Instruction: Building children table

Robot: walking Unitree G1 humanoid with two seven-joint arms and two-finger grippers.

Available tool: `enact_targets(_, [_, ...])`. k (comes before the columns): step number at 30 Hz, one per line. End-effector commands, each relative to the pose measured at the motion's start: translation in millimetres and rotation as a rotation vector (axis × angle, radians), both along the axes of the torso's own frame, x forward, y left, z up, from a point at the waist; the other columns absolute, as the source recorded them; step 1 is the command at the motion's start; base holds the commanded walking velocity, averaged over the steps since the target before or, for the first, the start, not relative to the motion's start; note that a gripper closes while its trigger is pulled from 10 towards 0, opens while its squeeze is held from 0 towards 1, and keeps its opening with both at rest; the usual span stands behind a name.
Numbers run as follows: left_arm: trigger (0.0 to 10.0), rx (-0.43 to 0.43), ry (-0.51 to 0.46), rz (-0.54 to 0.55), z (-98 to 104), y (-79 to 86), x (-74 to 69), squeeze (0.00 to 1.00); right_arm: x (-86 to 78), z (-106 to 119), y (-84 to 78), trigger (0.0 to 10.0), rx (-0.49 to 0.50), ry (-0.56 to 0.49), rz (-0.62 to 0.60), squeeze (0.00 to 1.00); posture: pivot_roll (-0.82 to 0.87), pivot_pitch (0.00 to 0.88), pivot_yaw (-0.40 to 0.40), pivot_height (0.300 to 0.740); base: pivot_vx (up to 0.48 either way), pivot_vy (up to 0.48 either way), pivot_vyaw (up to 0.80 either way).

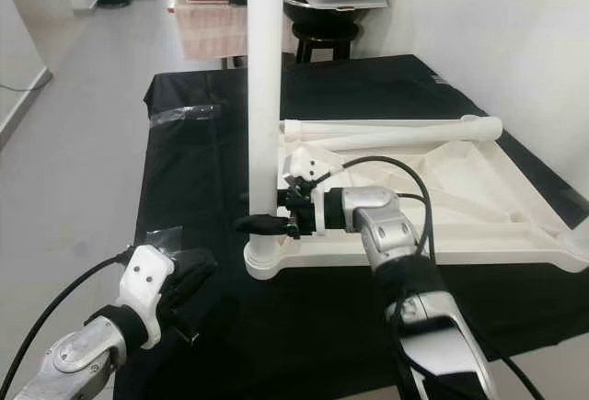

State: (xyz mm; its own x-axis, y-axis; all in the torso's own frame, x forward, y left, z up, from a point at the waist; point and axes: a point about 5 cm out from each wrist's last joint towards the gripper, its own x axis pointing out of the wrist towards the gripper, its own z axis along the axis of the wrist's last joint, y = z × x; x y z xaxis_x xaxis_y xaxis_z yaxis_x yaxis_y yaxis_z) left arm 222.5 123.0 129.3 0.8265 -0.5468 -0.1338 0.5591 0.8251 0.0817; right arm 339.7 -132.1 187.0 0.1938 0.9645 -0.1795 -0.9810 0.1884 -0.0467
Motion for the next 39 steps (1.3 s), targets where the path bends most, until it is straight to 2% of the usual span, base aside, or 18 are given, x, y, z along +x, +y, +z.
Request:
enact_targets(1, [10.0, -0.013, 0.011, -0.008, -0.3, -2.5, -2.7, 0.00, -3.7, -4.1, -7.2, 0.0, 0.008, 0.003, -0.039, 0.00, -0.01, 0.089, -0.024, 0.740, 0.000, 0.000, 0.00])
enact_targets(5, [10.0, -0.014, 0.010, -0.007, 0.1, -2.2, -2.9, 0.00, -9.7, -10.7, -6.7, 0.0, 0.018, -0.001, -0.170, 0.00, -0.01, 0.093, -0.027, 0.740, 0.000, 0.000, 0.00])
enact_targets(6, [10.0, -0.012, 0.009, -0.006, 0.1, -1.3, -2.9, 0.00, -8.3, -17.6, 2.0, 0.0, 0.122, 0.006, -0.441, 0.00, -0.01, 0.096, -0.033, 0.740, 0.000, 0.000, 0.00])
enact_targets(7, [10.0, -0.011, 0.008, -0.005, 0.3, -0.2, -2.5, 0.00, -24.3, -53.3, 12.8, 0.0, 0.017, 0.076, -0.705, 0.00, -0.02, 0.095, -0.036, 0.740, 0.000, 0.000, 0.00])
enact_targets(8, [10.0, -0.011, 0.008, -0.005, 0.3, -0.2, -2.5, 0.00, -24.3, -53.3, 12.8, 0.0, 0.017, 0.076, -0.705, 0.00, -0.02, 0.095, -0.036, 0.740, 0.000, 0.000, 0.00])
enact_targets(9, [10.0, -0.011, 0.007, -0.004, 0.8, 0.5, -2.2, 0.00, -39.3, -74.0, 16.8, 0.0, -0.074, 0.108, -0.888, 0.00, -0.02, 0.097, -0.035, 0.740, 0.000, 0.000, 0.00])
enact_targets(11, [10.0, -0.008, 0.007, -0.002, 0.1, 2.1, -1.8, 0.00, -36.5, -65.6, 18.9, 0.0, -0.063, 0.035, -0.917, 0.00, -0.03, 0.094, -0.012, 0.740, 0.000, 0.000, 0.00])
enact_targets(13, [10.0, -0.008, 0.007, -0.002, 0.1, 2.1, -1.8, 0.00, -36.5, -65.6, 18.9, 0.0, -0.063, 0.035, -0.917, 0.00, -0.03, 0.094, -0.012, 0.740, 0.000, 0.000, 0.00])
enact_targets(14, [10.0, -0.006, 0.006, -0.004, 0.0, 2.0, 0.3, 0.00, -24.0, -59.4, 17.8, 0.0, -0.002, 0.043, -0.828, 0.00, 0.00, 0.090, -0.031, 0.740, 0.000, 0.000, 0.00])
enact_targets(20, [10.0, -0.004, 0.004, -0.003, 0.0, 1.9, 1.7, 0.00, -21.5, -56.0, 23.0, 0.0, 0.016, 0.053, -0.726, 0.00, -0.01, 0.088, -0.030, 0.740, 0.000, 0.000, 0.00])
enact_targets(21, [10.0, -0.005, 0.002, 0.004, 0.2, 2.2, 2.0, 0.00, -22.2, -54.3, 25.5, 10.0, 0.015, 0.050, -0.695, 0.06, -0.01, 0.087, -0.031, 0.740, 0.000, 0.000, 0.00])
enact_targets(23, [10.0, -0.009, 0.001, 0.012, 0.4, 2.3, 2.4, 0.00, -23.2, -51.0, 27.1, 10.0, 0.040, 0.073, -0.677, 0.06, -0.02, 0.083, -0.028, 0.740, 0.000, 0.000, 0.00])
enact_targets(24, [10.0, -0.010, 0.000, 0.017, 0.5, 2.0, 2.8, 0.00, -21.6, -45.5, 28.5, 10.0, 0.062, 0.072, -0.649, 1.00, -0.01, 0.082, -0.032, 0.740, 0.000, 0.000, 0.00])
enact_targets(30, [10.0, -0.007, 0.002, 0.017, -0.3, 1.3, 3.6, 0.00, -14.3, -17.6, 37.2, 10.0, 0.103, 0.029, -0.450, 1.00, 0.00, 0.072, -0.029, 0.740, 0.000, 0.000, 0.00])
enact_targets(31, [10.0, -0.007, 0.003, 0.016, -0.5, 1.1, 3.6, 0.00, -12.3, -10.8, 37.1, 10.0, 0.099, 0.004, -0.382, 0.00, 0.00, 0.071, -0.029, 0.740, 0.000, 0.000, 0.00])
enact_targets(35, [10.0, -0.007, 0.003, 0.016, -0.8, 1.0, 3.6, 0.00, -10.3, -6.1, 36.0, 10.0, 0.090, -0.016, -0.317, 0.00, 0.00, 0.070, -0.030, 0.740, 0.000, 0.000, 0.00])
enact_targets(37, [10.0, -0.006, 0.004, 0.015, -1.1, 1.0, 3.3, 0.00, -6.7, 0.3, 35.0, 10.0, 0.070, -0.045, -0.233, 0.00, 0.01, 0.067, -0.034, 0.740, 0.000, 0.000, 0.00])
enact_targets(39, [10.0, -0.005, 0.005, 0.016, -1.7, 0.8, 2.6, 0.00, -3.7, 11.4, 35.9, 10.0, 0.044, -0.070, -0.052, 0.00, 0.02, 0.063, -0.038, 0.740, 0.000, 0.000, 0.00])
